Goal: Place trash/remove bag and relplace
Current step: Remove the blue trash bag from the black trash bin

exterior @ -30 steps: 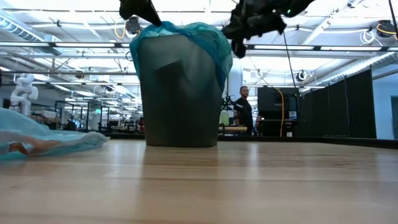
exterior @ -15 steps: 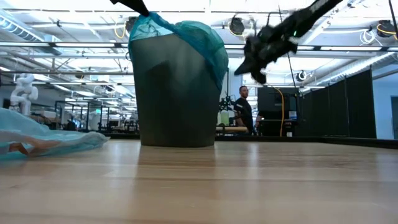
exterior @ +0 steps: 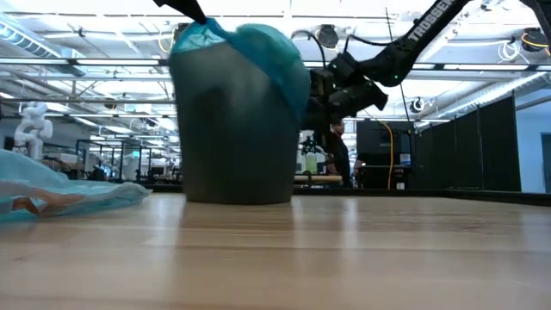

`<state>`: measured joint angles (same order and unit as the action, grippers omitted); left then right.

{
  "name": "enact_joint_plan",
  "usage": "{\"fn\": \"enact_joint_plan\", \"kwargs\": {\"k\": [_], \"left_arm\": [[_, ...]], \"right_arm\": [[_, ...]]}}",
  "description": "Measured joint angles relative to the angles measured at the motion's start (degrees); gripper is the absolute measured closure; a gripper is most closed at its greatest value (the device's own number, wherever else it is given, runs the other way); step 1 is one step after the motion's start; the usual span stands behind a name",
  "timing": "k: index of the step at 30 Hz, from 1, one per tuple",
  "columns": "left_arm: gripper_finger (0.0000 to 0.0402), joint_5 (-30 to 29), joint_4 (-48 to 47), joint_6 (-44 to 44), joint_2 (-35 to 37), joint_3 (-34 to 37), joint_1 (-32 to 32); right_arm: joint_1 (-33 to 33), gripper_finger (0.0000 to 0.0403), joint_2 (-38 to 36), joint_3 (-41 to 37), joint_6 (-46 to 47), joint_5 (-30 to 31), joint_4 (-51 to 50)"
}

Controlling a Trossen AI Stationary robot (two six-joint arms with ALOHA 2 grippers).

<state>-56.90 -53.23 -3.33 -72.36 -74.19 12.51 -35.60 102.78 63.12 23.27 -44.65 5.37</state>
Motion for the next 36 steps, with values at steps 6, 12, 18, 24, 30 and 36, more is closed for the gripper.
{"fn": "enact_joint_plan", "kwargs": {"k": [6, 12, 18, 24, 30, 36], "left_arm": [[0.0402, 0.11, -0.58, 0.04, 0.00, 0.00, 0.00], [0.0402, 0.11, -3.01, 1.48, 0.00, 0.00, 0.00], [0.0402, 0.09, -5.88, 4.57, -0.02, 0.02, 0.00], [0.0402, 0.10, -6.06, 4.61, -0.02, 0.04, 0.00], [0.0402, 0.11, -6.08, 7.15, -0.02, 0.04, 0.00], [0.0402, 0.11, -6.08, 7.28, -0.03, 0.04, 0.00]], "right_arm": [[8.54, 0.0403, -0.07, -0.20, 1.63, 1.32, 1.17], [12.90, 0.0403, -0.77, -0.20, -2.26, 2.92, -0.78], [13.03, 0.0403, -7.55, -0.20, -20.30, 16.13, -14.73], [17.47, 0.0403, -15.57, -1.11, -47.17, 28.93, -23.65], [22.68, 0.0403, -19.58, -9.10, -51.79, 37.27, -10.32], [25.09, 0.0401, -17.94, -14.06, -57.40, 41.27, 2.54]]}}
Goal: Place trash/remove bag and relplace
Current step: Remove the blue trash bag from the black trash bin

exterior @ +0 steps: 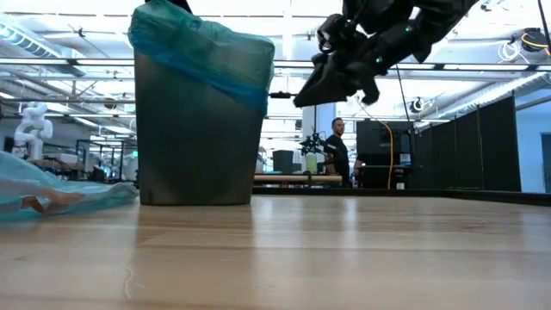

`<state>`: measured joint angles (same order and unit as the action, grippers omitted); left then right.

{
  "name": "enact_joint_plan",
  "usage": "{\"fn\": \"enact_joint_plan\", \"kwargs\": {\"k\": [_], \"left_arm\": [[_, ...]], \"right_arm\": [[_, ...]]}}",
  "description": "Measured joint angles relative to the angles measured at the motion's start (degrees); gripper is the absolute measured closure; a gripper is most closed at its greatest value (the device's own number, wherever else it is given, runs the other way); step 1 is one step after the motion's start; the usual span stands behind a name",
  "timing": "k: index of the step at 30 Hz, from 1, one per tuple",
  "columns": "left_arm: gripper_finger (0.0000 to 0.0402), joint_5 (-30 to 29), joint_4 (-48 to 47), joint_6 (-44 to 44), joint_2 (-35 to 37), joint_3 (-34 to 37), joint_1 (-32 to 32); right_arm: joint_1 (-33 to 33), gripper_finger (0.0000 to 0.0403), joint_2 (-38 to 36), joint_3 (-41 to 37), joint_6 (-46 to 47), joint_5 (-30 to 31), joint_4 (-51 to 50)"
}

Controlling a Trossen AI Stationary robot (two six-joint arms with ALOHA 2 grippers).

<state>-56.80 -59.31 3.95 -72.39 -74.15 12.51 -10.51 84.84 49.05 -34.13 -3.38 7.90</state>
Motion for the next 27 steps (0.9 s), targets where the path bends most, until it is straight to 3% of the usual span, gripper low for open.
{"fn": "enact_joint_plan", "kwargs": {"k": [6, 12, 18, 21, 27], "left_arm": [[0.0402, 0.00, 0.26, 0.26, 0.01, 0.00, 0.00], [0.0402, 0.01, 0.55, 0.36, 0.01, 0.00, 0.00], [0.0402, 1.03, 0.57, 1.77, 0.01, 0.00, 0.00], [0.0402, 1.07, 0.55, 1.77, 0.01, 0.00, 0.00], [0.0402, 1.09, 0.52, 1.79, 0.01, 0.00, 0.00]], "right_arm": [[-1.14, 0.0364, 3.51, 2.28, 13.41, 1.26, 4.58], [-6.54, 0.0286, 3.96, 5.32, 42.61, -7.80, 4.37], [-12.01, 0.0217, 6.47, 5.34, 58.02, -17.88, 5.84], [-12.71, 0.0208, 9.95, 5.34, 65.03, -24.26, 10.32], [-12.10, 0.0220, 17.35, 5.32, 73.92, -28.24, 24.14]]}}
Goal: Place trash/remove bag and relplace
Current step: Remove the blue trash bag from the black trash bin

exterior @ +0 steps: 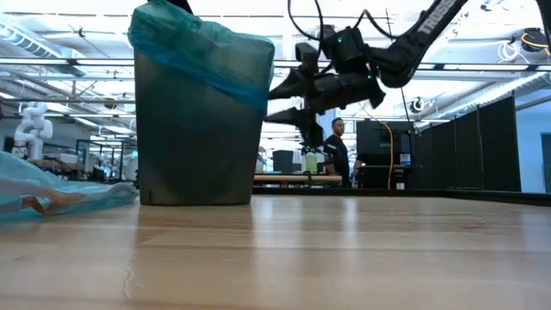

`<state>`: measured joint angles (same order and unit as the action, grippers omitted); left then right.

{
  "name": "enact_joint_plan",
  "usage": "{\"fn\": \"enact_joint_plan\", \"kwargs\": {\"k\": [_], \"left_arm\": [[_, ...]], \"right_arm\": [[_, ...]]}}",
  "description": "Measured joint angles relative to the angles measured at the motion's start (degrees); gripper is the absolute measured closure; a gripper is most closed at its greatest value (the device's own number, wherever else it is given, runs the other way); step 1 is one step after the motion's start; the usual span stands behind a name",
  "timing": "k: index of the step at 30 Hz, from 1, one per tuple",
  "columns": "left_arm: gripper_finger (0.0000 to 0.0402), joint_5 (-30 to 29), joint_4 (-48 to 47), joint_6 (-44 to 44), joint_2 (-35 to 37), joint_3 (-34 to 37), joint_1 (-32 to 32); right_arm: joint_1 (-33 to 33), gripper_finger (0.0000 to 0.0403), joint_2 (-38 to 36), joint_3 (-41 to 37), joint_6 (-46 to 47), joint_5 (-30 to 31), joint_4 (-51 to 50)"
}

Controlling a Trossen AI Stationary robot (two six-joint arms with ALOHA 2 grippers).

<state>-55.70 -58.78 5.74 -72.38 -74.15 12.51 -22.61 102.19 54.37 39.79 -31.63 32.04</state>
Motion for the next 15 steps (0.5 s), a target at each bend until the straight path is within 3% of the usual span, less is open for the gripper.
{"fn": "enact_joint_plan", "kwargs": {"k": [5, 11, 15], "left_arm": [[0.0402, 0.07, -0.02, 0.02, -0.02, 0.00, 0.00], [0.0402, 0.15, 0.00, 0.02, -0.02, 0.00, 0.00], [0.0402, 0.17, -0.01, 0.04, -0.01, 0.00, 0.00]], "right_arm": [[1.60, 0.0256, 3.77, 0.07, 5.38, -0.14, 8.75], [3.85, 0.0387, 4.97, 0.05, 0.89, 5.01, 8.71], [4.15, 0.0399, 3.50, 0.04, -2.30, 5.86, 7.35]]}}
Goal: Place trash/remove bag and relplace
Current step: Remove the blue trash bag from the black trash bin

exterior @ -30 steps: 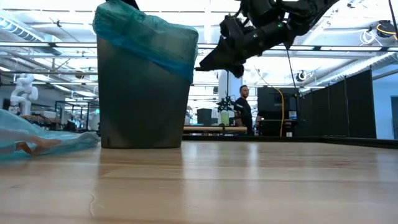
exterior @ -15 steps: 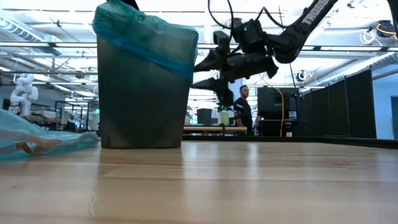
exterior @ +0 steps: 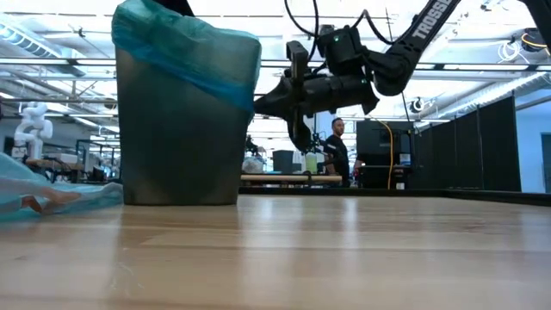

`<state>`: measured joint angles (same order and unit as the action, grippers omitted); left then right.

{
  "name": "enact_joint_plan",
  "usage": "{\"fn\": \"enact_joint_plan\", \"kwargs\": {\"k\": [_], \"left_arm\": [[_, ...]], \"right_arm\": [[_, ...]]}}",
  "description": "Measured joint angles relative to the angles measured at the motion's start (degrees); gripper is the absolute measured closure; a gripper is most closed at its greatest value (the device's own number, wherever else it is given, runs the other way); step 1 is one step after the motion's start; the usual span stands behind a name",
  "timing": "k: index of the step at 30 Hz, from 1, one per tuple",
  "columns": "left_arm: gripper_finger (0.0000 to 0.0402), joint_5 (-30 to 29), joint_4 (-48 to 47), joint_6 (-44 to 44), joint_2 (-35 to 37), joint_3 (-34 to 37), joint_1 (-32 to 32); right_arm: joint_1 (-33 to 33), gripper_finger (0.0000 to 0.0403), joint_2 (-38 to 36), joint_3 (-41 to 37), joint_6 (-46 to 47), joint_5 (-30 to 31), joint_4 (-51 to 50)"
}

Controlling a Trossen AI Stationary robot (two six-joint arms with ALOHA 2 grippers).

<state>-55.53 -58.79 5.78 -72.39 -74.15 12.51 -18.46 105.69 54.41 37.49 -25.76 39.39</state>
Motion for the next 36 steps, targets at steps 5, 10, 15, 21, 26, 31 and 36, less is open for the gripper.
{"fn": "enact_joint_plan", "kwargs": {"k": [5, 10, 15, 21, 26, 31, 36], "left_arm": [[0.0402, 0.04, 0.01, 0.01, 0.01, 0.00, 0.00], [0.0402, 0.04, 0.32, -0.04, 0.01, 0.00, 0.00], [0.0402, 0.07, 0.85, -0.07, 0.01, 0.00, 0.00], [0.0402, 0.11, 8.79, -1.43, 0.00, 0.02, 0.00], [0.0402, 0.17, 21.46, -8.75, -0.01, 0.02, -0.13], [0.0402, 0.18, 32.24, -14.34, 0.01, 0.02, -0.26], [0.0402, -0.03, 37.46, -18.77, -0.01, -0.20, -0.26]], "right_arm": [[-0.17, 0.0402, -5.65, -0.02, -5.68, 3.18, -5.31], [-0.28, 0.0403, -13.88, -0.02, -12.59, 7.63, -14.26], [-0.32, 0.0403, -21.83, -0.02, -18.34, 13.13, -21.25], [-0.32, 0.0403, -26.79, 2.43, -22.07, 13.91, -25.62], [0.56, 0.0403, -25.72, 11.47, -29.20, 14.15, -33.91], [1.69, 0.0403, -22.29, 22.03, -34.99, 13.93, -43.15], [3.06, 0.0403, -17.21, 30.69, -38.32, 14.10, -53.15]]}}
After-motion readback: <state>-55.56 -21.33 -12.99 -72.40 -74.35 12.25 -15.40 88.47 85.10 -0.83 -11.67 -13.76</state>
